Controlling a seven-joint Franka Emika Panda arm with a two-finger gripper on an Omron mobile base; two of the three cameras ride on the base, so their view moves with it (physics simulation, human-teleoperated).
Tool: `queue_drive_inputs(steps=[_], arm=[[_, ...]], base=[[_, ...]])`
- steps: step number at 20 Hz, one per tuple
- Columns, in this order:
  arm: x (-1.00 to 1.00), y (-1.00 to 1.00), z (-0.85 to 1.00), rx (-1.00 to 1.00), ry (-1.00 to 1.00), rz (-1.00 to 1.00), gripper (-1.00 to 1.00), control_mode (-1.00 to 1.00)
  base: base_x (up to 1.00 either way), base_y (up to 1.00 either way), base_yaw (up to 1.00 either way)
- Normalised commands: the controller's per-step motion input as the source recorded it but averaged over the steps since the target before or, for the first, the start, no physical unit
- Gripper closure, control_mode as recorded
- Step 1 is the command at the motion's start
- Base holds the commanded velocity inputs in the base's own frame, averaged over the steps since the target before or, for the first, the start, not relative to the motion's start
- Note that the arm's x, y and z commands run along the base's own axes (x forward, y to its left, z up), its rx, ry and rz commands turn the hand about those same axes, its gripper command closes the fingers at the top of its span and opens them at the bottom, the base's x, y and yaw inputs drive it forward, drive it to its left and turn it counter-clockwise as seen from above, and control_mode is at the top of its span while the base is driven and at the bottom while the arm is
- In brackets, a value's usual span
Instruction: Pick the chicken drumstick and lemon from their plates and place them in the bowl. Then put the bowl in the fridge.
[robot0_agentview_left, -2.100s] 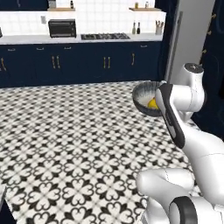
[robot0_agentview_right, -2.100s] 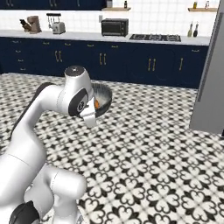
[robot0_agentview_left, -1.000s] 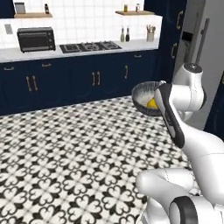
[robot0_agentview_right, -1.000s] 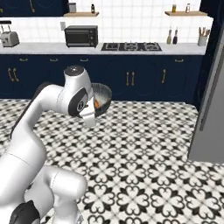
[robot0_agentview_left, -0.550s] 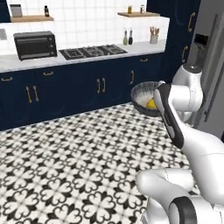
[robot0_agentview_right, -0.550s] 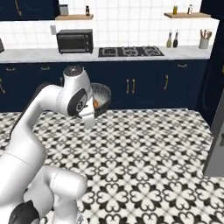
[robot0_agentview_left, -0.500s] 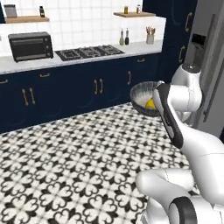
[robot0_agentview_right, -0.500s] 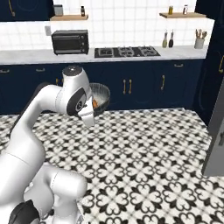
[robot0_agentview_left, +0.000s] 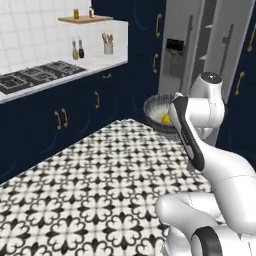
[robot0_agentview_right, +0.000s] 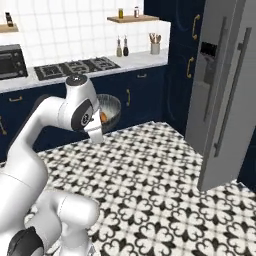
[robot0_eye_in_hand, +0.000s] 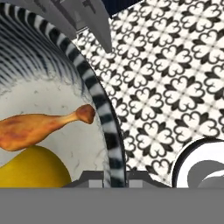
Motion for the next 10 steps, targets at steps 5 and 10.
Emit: queue_drive_inputs(steps=[5, 10], arm=[[0.00, 0.00, 0.00, 0.00, 0.00, 0.00, 1.00, 1.00], [0.00, 0.00, 0.00, 0.00, 0.00, 0.00, 1.00, 1.00]], base=[[1.00, 0.87, -0.66], [1.00, 0.93, -0.61]])
